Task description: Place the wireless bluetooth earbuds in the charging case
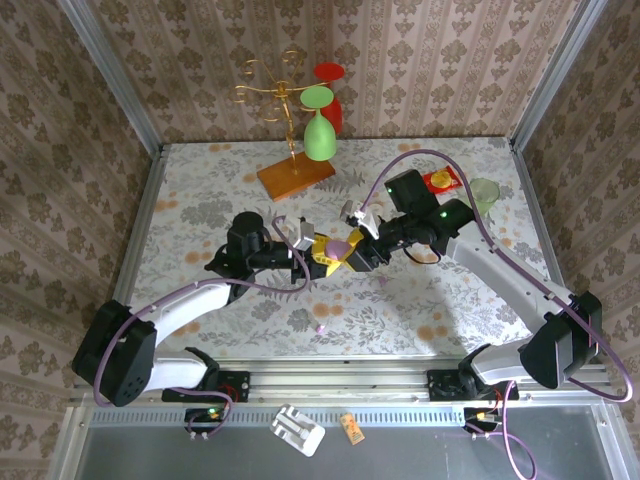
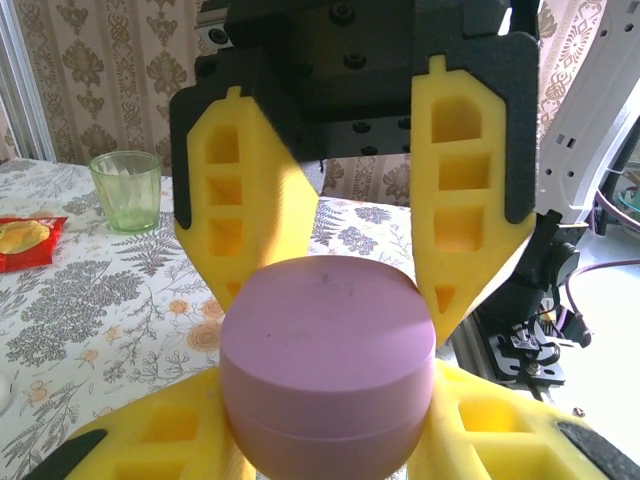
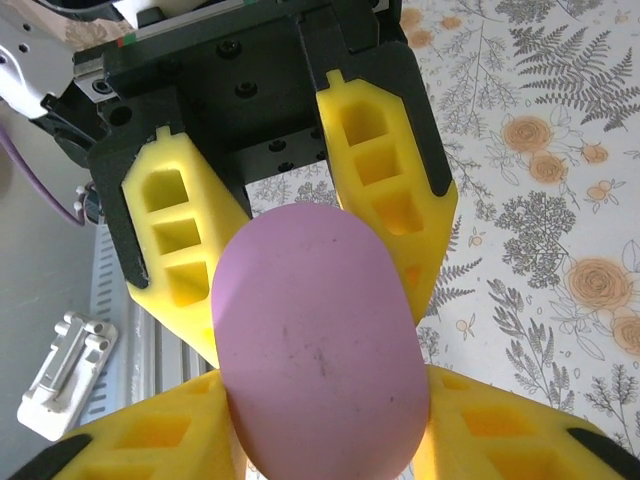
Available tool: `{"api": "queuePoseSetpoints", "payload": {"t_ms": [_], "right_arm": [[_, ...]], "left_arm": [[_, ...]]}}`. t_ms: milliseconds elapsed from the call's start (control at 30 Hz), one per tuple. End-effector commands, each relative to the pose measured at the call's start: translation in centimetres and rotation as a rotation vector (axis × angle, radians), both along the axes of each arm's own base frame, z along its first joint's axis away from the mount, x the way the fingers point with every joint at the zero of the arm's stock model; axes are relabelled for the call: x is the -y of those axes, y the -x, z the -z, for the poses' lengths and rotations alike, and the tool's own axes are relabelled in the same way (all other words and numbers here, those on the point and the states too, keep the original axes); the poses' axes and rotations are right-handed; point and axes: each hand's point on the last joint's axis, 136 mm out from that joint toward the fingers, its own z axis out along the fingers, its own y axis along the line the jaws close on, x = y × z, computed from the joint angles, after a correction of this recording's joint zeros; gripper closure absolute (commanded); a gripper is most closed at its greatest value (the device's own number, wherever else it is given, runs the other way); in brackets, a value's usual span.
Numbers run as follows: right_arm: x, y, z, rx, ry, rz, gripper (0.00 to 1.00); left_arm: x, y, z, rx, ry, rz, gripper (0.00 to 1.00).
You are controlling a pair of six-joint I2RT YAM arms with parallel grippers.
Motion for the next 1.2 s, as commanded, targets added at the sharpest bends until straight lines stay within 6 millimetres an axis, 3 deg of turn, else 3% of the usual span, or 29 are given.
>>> {"api": "queuePoseSetpoints", "payload": {"t_ms": [0,267,567,833,1167], "right_arm": [[0.6,-1.0,-0.6,0.015,-0.022,0.051,0.53],[1.2,-1.9,-0.9,0.017,-0.038,0.097,0.39],[1.7,-2.8,-1.5,0.016,-0.066,0.131,0.35],[2.7,-5.3,-1.5,0.087,-0.056,0.239,0.31],[2.4,-2.7,-4.0,0.114,-0.189,0.182,0.15]], "left_arm": [[0.3,0.7,-1.5,0.046,0.034,0.057,0.74],[0.4,0.7,-1.1,0.039,0.026,0.066,0.74],[0.3,0.7,-0.7,0.055,0.02,0.062,0.74],[0.3,0.6,-0.6,0.062,0.018,0.055,0.74],[-0.1,-1.6,-0.1,0.097,0.016,-0.063,0.73]]}}
